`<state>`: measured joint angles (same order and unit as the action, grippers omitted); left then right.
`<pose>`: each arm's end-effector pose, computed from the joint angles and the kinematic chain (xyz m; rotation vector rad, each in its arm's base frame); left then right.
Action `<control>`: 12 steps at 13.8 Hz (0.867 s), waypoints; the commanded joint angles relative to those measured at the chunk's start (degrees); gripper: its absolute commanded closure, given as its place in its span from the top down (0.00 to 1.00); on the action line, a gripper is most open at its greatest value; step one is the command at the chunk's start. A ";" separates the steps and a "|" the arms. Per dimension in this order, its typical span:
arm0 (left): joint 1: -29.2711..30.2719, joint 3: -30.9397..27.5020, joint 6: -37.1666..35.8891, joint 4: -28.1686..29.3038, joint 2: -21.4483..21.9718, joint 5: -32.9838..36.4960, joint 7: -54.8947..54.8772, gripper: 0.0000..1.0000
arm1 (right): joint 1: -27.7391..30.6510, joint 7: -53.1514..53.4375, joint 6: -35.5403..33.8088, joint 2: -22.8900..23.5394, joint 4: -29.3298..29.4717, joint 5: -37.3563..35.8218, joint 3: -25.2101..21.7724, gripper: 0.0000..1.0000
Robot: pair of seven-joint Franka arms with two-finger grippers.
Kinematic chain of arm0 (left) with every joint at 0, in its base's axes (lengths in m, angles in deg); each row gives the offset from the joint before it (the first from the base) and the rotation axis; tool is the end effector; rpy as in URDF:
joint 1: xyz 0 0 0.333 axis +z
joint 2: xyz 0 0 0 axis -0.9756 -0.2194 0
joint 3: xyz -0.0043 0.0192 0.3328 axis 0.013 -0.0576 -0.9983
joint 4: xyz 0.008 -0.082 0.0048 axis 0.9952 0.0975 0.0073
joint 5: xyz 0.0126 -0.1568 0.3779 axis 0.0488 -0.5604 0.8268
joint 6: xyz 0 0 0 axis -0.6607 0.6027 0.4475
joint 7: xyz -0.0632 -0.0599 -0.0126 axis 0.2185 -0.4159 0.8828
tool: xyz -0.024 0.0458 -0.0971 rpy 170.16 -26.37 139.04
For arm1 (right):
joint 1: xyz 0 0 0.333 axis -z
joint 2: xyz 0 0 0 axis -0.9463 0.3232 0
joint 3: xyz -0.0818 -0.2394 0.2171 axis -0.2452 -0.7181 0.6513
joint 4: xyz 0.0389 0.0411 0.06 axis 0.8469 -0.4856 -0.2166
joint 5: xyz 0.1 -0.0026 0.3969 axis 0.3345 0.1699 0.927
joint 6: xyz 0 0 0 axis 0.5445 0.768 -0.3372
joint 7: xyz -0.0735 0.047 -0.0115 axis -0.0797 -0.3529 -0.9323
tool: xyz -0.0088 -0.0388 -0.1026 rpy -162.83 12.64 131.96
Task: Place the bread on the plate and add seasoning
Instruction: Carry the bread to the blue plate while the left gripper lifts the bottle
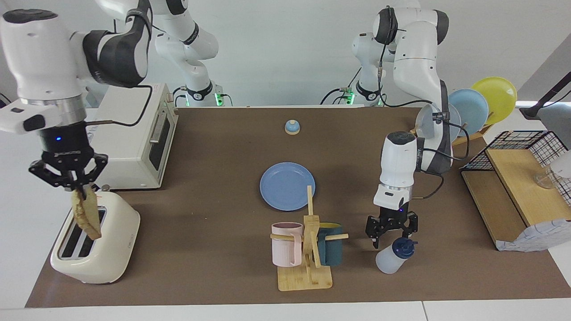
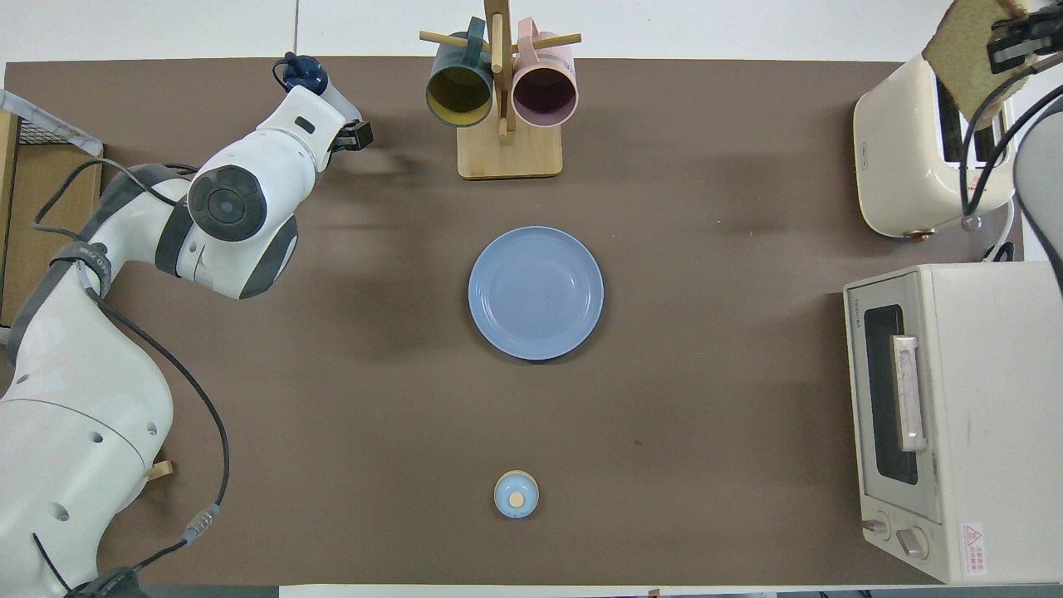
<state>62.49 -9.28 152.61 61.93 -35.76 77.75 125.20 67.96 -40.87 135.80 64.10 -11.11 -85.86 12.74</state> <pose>0.7087 -0.1878 0.3178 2.9687 0.0342 0.9577 0.6951 -0.0062 0.6400 2.8082 0.6461 0.6023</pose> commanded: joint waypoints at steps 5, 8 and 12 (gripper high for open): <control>-2.83 -2.47 1.10 -3.28 -2.25 1.46 1.66 1.00 | -10.08 20.29 -9.57 -5.06 -4.42 8.09 2.08 0.00; -2.65 -2.47 1.01 -4.77 -3.13 1.46 1.49 1.00 | -12.62 25.81 1.73 -10.59 -18.45 14.01 2.52 0.00; -2.48 -2.47 1.10 -5.04 -3.57 1.46 1.57 1.00 | -19.56 46.70 8.53 -11.66 -26.67 15.33 2.52 0.00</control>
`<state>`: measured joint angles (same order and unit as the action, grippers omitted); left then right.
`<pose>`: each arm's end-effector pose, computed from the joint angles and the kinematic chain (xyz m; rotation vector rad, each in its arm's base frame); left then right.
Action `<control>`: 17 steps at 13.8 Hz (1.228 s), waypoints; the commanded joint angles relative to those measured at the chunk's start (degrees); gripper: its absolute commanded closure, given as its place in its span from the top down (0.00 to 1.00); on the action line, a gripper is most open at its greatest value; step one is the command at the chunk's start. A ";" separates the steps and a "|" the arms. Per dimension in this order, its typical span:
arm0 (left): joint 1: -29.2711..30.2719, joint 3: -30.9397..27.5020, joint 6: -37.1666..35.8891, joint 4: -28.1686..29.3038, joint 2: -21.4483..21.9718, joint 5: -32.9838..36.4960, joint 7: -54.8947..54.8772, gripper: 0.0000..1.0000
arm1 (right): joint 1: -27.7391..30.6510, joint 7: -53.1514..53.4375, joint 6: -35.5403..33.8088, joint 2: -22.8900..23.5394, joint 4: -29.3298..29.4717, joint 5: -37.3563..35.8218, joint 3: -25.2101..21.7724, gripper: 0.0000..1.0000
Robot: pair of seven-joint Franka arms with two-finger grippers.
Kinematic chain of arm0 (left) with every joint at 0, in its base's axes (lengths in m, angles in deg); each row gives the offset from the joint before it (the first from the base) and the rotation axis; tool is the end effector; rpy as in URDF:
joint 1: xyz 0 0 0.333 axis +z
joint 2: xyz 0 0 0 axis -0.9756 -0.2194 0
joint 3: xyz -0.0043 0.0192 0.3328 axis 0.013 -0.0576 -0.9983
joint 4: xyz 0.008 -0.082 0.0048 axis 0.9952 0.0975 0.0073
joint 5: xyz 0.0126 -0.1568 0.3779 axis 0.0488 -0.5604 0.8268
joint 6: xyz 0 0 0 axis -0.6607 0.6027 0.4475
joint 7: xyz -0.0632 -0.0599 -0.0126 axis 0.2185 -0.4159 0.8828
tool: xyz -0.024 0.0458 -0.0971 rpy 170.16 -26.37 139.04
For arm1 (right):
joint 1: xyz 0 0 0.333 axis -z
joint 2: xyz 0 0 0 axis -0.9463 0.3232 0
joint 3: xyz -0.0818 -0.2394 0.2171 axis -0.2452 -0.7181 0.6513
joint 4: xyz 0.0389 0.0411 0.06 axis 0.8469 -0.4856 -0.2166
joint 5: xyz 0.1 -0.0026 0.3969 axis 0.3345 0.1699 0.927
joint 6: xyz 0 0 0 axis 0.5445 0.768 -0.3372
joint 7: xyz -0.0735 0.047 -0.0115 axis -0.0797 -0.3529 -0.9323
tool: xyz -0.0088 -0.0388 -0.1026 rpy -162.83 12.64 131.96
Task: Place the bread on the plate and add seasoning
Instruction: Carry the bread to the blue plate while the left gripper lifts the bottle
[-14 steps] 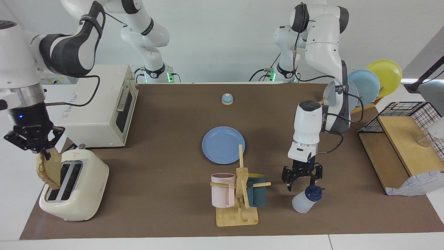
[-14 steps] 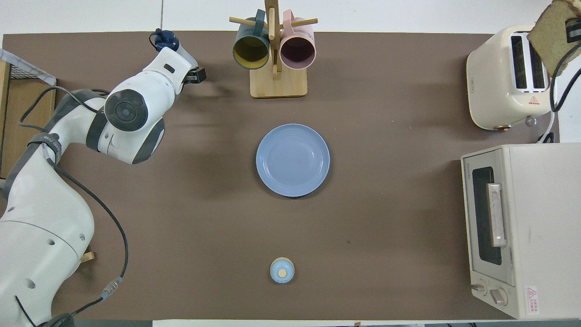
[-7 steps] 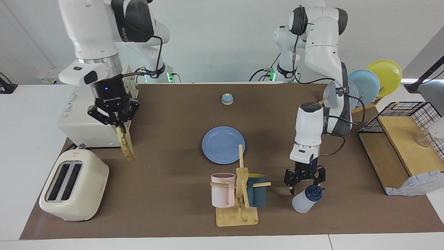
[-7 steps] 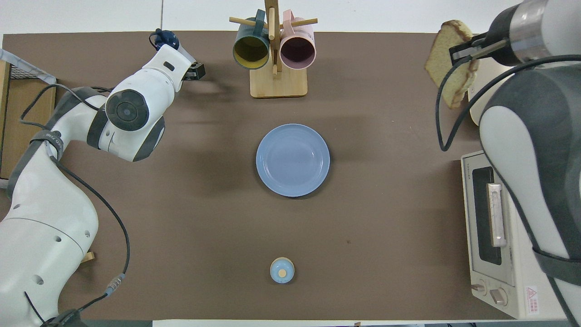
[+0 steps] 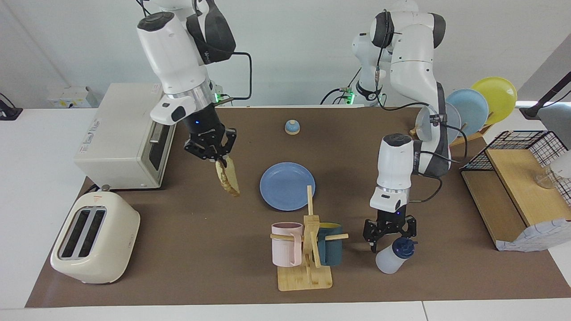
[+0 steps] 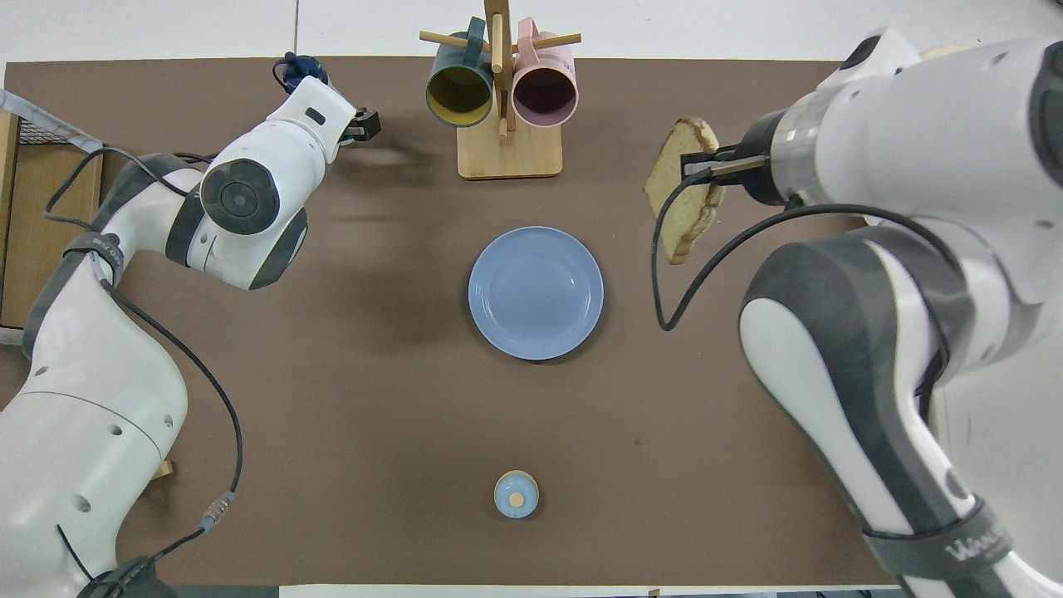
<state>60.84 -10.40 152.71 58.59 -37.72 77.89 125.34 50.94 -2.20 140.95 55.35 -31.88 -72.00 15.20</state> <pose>0.7196 -0.2007 0.3211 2.9556 0.0098 0.9999 0.6074 0.2150 0.5611 -2.8916 -0.0378 -0.3977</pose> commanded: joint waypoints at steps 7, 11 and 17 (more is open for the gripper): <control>-0.48 -1.26 1.09 -2.48 -2.13 1.14 1.44 1.00 | -11.77 17.64 23.31 4.01 -11.45 2.61 0.15 0.00; -0.48 -1.26 1.18 -3.19 -2.66 0.96 1.53 1.00 | -13.89 21.96 26.15 4.82 -13.73 2.70 0.50 0.00; -0.39 -1.26 1.27 -3.27 -2.75 0.70 1.61 0.12 | -15.74 21.26 28.71 5.17 -17.43 2.61 0.59 0.00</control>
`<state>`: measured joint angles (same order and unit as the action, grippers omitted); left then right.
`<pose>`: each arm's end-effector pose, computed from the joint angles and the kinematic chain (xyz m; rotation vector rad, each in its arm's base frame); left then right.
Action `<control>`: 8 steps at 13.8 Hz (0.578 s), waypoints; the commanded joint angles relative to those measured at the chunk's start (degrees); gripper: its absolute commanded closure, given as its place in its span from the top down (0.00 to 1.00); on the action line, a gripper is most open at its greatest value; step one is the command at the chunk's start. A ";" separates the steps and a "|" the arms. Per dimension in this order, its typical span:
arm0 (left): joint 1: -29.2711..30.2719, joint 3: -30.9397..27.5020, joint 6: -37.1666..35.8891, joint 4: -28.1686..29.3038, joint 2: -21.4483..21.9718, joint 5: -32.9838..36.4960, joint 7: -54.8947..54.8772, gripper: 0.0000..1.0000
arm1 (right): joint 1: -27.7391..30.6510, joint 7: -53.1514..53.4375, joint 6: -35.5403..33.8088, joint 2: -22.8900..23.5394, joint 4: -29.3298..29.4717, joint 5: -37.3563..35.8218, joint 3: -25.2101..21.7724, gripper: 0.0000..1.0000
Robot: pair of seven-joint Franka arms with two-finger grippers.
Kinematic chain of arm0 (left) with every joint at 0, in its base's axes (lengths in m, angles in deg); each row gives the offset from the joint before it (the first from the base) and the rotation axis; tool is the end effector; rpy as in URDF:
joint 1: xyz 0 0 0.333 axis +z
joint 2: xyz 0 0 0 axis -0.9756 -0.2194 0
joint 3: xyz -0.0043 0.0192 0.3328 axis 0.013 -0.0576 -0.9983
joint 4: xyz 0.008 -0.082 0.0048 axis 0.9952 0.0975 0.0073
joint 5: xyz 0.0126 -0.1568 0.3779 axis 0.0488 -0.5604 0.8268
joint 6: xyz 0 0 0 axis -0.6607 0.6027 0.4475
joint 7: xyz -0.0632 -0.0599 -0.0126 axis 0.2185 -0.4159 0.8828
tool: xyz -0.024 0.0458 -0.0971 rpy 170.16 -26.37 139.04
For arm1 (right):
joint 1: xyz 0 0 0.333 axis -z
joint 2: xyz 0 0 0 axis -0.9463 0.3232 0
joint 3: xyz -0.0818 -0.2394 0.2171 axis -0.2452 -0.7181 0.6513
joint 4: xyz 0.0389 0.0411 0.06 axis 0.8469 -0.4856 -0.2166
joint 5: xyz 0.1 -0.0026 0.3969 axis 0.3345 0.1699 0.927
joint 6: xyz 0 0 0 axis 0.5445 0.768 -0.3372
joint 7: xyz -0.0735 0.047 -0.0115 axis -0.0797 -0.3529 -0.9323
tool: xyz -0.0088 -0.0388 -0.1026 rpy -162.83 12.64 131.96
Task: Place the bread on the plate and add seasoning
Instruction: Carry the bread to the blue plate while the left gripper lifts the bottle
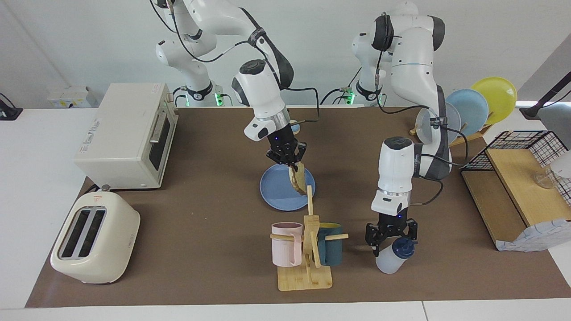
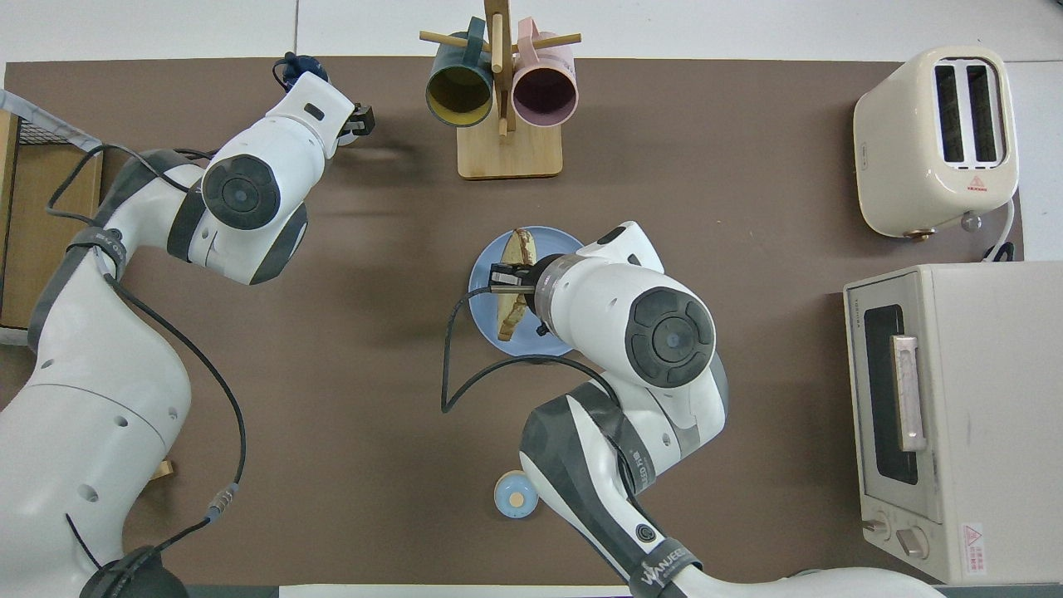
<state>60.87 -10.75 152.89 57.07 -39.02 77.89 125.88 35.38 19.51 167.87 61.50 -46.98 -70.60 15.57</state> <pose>0.7265 -0.1987 0.3175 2.9518 0.0278 1.0109 0.5359 0.3681 0.4112 -2.7695 0.2025 -0.3929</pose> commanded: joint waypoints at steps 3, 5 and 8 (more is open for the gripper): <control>0.80 -0.82 2.91 -1.85 -1.55 0.61 1.42 0.00 | -0.19 -0.10 1.79 -1.23 -3.03 1.22 0.14 0.00; 1.07 -0.82 6.51 -1.32 -1.55 -0.09 2.47 0.00 | 0.25 -0.10 1.88 -1.50 -3.47 1.30 0.14 0.00; 0.99 -0.82 6.36 -0.79 -0.94 -0.18 2.48 0.00 | 1.31 0.25 3.80 -1.24 -3.38 1.22 0.14 0.00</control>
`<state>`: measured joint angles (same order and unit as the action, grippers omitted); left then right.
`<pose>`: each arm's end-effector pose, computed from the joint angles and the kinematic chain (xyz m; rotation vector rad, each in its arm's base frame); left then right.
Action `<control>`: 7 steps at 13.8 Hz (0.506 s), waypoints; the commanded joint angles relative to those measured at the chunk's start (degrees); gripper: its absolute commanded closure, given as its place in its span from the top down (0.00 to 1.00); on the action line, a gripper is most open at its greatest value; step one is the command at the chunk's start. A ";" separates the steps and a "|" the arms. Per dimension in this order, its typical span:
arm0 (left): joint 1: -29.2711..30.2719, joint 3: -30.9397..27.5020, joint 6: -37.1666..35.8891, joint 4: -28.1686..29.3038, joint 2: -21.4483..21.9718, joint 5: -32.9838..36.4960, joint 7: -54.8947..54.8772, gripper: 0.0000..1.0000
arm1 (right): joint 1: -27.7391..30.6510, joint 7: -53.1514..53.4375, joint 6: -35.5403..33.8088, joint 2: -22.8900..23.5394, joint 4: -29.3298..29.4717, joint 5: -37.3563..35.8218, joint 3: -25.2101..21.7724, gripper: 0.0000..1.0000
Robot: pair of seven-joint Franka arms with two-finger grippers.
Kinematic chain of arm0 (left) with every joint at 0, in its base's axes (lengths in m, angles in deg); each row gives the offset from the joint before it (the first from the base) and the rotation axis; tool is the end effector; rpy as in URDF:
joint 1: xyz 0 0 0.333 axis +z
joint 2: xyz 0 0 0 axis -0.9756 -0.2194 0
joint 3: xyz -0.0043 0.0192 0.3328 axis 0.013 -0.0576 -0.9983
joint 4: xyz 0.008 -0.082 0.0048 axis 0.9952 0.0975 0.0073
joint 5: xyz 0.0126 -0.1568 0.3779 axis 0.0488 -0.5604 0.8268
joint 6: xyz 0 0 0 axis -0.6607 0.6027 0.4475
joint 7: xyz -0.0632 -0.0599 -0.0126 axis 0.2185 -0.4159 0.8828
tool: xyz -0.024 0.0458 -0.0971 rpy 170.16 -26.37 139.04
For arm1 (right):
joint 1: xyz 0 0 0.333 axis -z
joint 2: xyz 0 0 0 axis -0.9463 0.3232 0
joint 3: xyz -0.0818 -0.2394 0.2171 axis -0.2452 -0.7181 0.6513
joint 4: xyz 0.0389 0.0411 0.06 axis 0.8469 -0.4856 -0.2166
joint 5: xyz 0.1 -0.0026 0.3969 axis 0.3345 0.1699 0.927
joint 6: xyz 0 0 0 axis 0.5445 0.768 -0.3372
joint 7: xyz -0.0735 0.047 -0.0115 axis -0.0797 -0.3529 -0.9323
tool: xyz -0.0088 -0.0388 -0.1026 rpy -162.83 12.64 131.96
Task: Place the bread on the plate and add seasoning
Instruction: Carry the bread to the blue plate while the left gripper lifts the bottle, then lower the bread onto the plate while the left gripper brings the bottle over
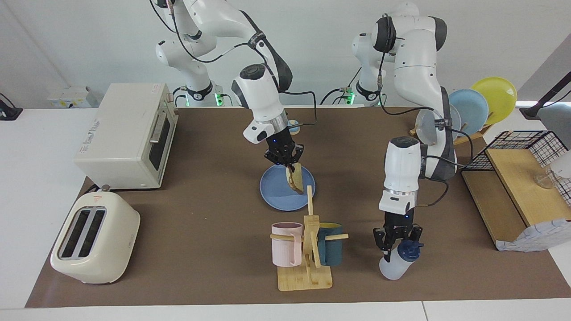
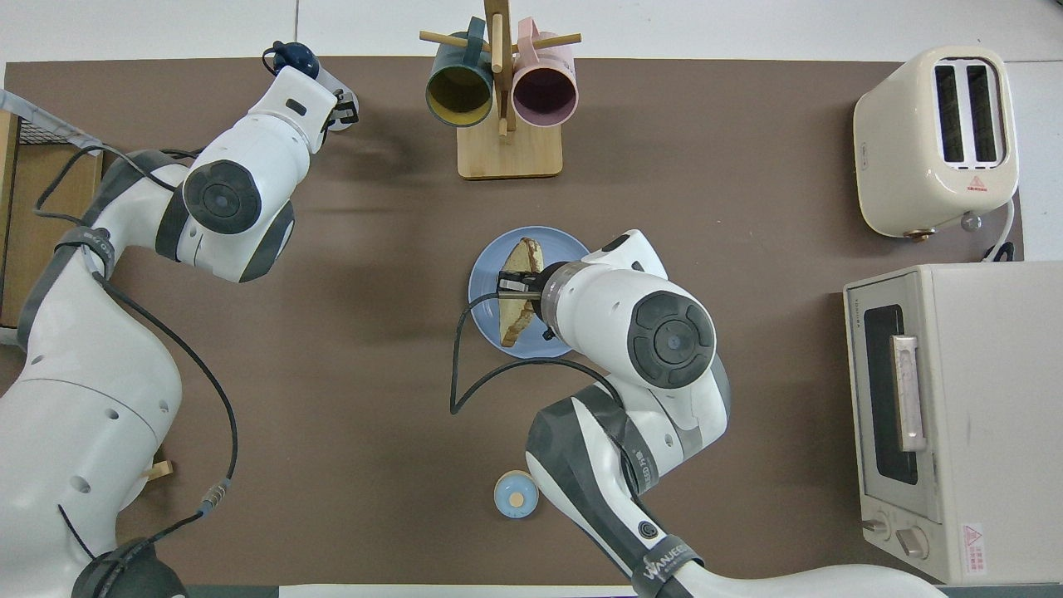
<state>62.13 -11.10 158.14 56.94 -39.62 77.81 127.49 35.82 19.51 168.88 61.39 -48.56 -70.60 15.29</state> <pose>0.7332 -0.1846 0.3224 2.8713 0.0789 1.0919 0.5361 0.3580 0.4009 -2.7777 0.2237 -0.3909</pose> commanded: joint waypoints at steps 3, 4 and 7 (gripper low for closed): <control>0.43 -0.47 -1.95 4.15 5.97 -0.02 0.53 0.00 | 1.49 0.34 3.67 -0.95 -1.80 1.21 0.41 0.00; 0.26 -0.47 -4.40 5.22 8.35 0.16 0.00 0.00 | 1.75 0.34 4.46 -0.95 -2.24 1.21 0.41 0.00; -0.88 0.14 -11.61 8.90 15.47 0.25 -9.19 0.00 | 1.49 0.34 9.72 -2.00 -7.67 1.21 0.41 0.00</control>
<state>62.40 -10.92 150.72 59.89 -31.38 77.88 123.52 37.03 19.51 174.18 61.34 -51.14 -70.60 15.23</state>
